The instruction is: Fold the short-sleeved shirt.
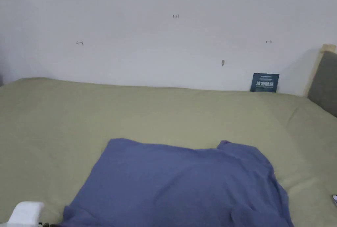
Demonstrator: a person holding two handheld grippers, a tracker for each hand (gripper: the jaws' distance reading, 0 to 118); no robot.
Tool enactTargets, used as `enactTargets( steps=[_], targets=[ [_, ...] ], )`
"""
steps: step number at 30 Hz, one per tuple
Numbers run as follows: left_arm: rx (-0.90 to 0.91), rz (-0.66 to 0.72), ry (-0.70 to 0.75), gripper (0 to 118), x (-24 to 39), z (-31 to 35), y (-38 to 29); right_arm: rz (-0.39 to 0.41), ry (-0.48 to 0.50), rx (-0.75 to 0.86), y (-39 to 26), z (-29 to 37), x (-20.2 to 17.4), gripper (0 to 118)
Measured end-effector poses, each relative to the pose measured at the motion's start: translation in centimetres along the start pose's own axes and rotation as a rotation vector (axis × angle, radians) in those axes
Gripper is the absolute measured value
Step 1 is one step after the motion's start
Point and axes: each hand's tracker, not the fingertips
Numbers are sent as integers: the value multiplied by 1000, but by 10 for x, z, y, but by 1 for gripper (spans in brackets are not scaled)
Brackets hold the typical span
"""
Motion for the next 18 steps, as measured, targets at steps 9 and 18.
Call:
enactTargets(
  steps=[9,18],
  targets=[
    [-38,2,-7,107,5,-16,-22,-31,24,-91,-14,-16,5,111],
    [130,78,35,37,-16,52,-22,-69,4,68,-20,28,9,66]
  ],
)
